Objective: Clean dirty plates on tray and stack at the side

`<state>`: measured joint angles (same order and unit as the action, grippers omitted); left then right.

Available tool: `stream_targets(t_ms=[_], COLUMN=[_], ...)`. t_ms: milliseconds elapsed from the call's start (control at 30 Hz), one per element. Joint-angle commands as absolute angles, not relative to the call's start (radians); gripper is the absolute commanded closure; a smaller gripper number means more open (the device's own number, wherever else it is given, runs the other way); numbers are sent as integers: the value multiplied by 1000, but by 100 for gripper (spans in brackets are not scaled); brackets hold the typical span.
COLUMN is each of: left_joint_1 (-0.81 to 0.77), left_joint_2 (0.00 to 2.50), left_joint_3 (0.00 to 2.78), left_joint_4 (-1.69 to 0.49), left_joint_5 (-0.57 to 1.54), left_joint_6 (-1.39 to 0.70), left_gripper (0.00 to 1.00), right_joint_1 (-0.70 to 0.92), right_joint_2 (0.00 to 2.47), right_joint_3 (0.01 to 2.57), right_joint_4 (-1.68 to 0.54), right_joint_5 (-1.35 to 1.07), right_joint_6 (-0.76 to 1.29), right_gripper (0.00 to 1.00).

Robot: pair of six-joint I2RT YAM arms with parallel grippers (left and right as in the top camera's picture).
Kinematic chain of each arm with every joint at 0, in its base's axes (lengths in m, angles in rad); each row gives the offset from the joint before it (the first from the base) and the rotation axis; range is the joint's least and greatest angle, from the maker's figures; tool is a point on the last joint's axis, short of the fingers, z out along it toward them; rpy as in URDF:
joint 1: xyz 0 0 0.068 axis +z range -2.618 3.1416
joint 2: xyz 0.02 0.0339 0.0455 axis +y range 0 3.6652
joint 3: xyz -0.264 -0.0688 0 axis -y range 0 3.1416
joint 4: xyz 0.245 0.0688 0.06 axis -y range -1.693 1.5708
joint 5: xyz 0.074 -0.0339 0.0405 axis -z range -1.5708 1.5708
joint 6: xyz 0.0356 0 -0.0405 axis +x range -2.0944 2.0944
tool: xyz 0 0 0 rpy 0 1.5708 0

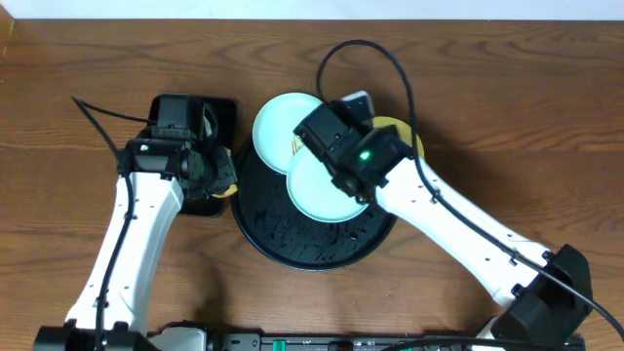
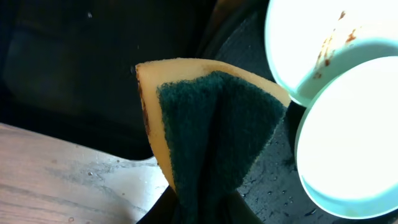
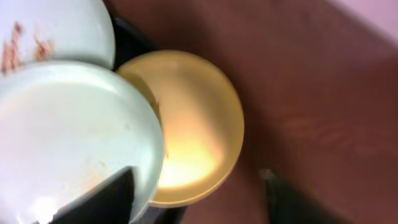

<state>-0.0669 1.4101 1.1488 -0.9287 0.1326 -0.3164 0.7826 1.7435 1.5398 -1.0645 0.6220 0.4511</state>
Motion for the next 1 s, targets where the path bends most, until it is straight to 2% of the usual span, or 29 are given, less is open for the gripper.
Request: stream_targets(t_ms=[0,100,133,200,233,300,367,467,633,767,933,967], left_joint_1=[-62,-62,-62,-62,-62,-62,-62,-62,-62,-62,-62,-62], left_joint_2=[1435,1435,1435,1435,1435,1435,1435,1435,1435,1435,1435,1435], left_joint_3=[1167,1167,1167,1167,1167,1167,1167,1167,1167,1167,1167,1167], left_joint_4=[-938,-936,-935,-935,-935,-936,-938,-939,-942,-949,-969,-971], left_joint_5=[139,139,139,138,138,138,138,138,138,139,127,124], left_joint_6=[-311,-311,-311,-310,-308,-307,-307,-307,-307,-303,-291,-291], left_gripper=[85,85,84,84,84,84,84,84,83,83,83,83], right_joint_1=[730,706,703,700,700,700,700,696,678,675,670,668], right_joint_2=[1739,1755,1757,1763,1766,1769,1769,1769,1769,1769,1769,1769], right_joint_3=[1552,1522,1506,1459,1434,1371,1323,1267,1202,1140,1092,1092], right_joint_4=[-1124,-1138,-1131,-1090,-1066,-1019,-993,-962,-915,-836,-745,-732], right_joint_5=[469,363,338,280,252,209,203,204,173,128,123,123], right_joint_6=[669,778,802,833,842,884,929,957,972,973,972,971], right_gripper=[14,17,21,40,42,42,37,37,54,59,59,64])
